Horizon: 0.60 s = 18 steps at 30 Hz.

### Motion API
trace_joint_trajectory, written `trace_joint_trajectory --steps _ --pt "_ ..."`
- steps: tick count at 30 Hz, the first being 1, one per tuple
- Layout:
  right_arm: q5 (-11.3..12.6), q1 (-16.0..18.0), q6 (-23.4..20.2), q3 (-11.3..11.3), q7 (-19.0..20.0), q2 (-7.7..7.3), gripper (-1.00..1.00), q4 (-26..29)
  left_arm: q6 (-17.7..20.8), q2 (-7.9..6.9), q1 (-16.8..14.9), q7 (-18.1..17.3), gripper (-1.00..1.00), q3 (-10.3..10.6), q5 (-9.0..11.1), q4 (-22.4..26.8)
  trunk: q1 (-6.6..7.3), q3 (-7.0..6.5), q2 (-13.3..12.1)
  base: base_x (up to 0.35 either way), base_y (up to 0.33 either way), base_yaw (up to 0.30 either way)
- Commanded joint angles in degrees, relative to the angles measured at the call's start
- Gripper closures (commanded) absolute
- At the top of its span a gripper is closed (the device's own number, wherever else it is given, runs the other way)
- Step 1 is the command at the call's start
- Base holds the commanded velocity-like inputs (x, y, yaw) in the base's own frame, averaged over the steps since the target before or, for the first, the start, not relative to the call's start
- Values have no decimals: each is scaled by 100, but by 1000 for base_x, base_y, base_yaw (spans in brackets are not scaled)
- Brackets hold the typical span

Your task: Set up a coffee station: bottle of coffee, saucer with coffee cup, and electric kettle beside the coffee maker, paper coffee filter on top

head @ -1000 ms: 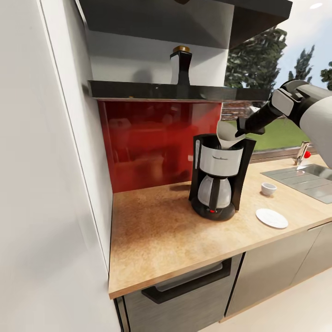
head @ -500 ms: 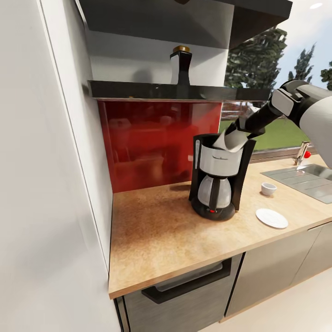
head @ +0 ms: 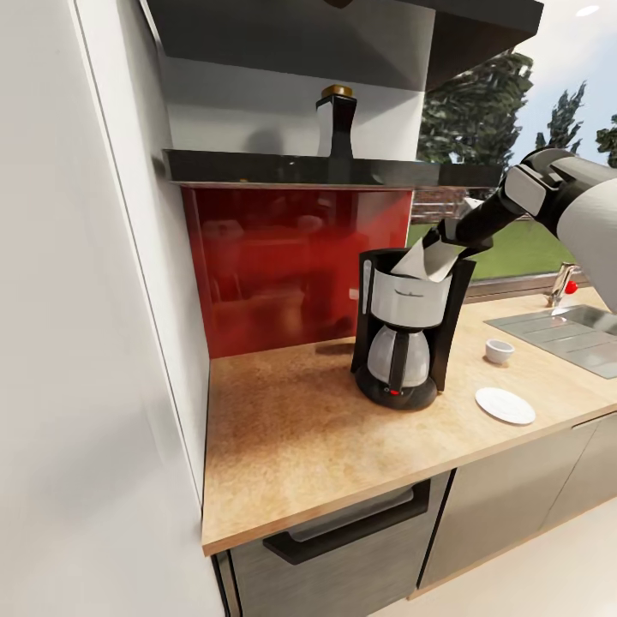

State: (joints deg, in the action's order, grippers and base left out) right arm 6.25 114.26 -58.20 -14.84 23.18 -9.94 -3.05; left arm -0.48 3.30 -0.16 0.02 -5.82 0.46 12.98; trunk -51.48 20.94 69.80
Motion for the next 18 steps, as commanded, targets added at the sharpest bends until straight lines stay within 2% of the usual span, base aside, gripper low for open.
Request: trace_joint_trajectory --steps 1,18 --pt "59 8 -8 -49 11 0 -100 -11 -5 4 -2 0 -100 -33 4 3 0 7 4 0 0 0" --pt "111 53 12 -12 18 -7 -100 18 -5 4 -2 -2 -100 -33 4 2 0 7 4 0 0 0"
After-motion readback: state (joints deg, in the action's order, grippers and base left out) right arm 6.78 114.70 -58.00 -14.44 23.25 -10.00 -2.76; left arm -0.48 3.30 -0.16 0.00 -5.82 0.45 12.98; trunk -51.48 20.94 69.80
